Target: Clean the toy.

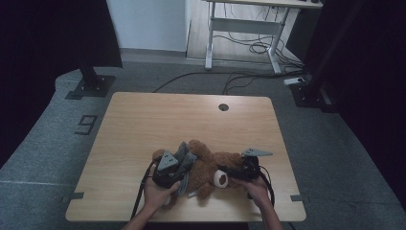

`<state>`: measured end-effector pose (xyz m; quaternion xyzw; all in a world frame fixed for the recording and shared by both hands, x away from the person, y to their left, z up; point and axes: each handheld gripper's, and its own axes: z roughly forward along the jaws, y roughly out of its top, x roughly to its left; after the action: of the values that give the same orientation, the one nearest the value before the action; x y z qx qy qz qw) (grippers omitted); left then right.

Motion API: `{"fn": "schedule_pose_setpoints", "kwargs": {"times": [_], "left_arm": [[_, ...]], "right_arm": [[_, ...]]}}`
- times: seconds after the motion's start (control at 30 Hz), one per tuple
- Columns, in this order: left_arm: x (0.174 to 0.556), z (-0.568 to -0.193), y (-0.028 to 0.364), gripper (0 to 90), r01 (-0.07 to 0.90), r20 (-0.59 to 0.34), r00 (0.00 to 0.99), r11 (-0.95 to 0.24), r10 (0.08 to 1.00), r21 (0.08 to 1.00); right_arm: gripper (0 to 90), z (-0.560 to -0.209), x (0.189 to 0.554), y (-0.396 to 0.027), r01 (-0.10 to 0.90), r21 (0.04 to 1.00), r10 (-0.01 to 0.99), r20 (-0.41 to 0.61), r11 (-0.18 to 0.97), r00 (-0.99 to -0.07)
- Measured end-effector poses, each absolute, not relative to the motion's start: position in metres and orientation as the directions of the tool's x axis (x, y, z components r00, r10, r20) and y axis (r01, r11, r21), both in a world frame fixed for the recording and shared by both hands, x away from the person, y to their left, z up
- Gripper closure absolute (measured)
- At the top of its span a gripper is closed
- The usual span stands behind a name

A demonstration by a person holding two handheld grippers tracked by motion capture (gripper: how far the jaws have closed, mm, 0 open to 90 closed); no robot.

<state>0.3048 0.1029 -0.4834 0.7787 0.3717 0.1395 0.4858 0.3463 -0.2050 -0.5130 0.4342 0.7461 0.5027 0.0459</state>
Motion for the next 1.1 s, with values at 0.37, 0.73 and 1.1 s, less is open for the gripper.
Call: {"fn": "schedule_pose_setpoints", "kwargs": {"times": [0.37,0.73,1.1], "left_arm": [[0.314,-0.462,0.115,78.5,0.429,-0.120,0.662,-0.242,0.740,0.870],[0.340,-0.457,0.115,78.2,0.472,-0.152,0.620,-0.211,0.770,0.856],[0.348,-0.429,0.068,77.5,0.450,-0.122,0.675,-0.275,0.728,0.850]], "right_arm": [[55.2,-0.504,0.342,-0.197,0.460,0.888,0.689,0.325,0.014,-0.648],[50.7,-0.502,0.363,-0.187,0.297,0.954,0.735,0.169,0.045,-0.657],[47.7,-0.527,0.342,-0.206,0.274,0.957,0.735,0.119,0.093,-0.667]]}}
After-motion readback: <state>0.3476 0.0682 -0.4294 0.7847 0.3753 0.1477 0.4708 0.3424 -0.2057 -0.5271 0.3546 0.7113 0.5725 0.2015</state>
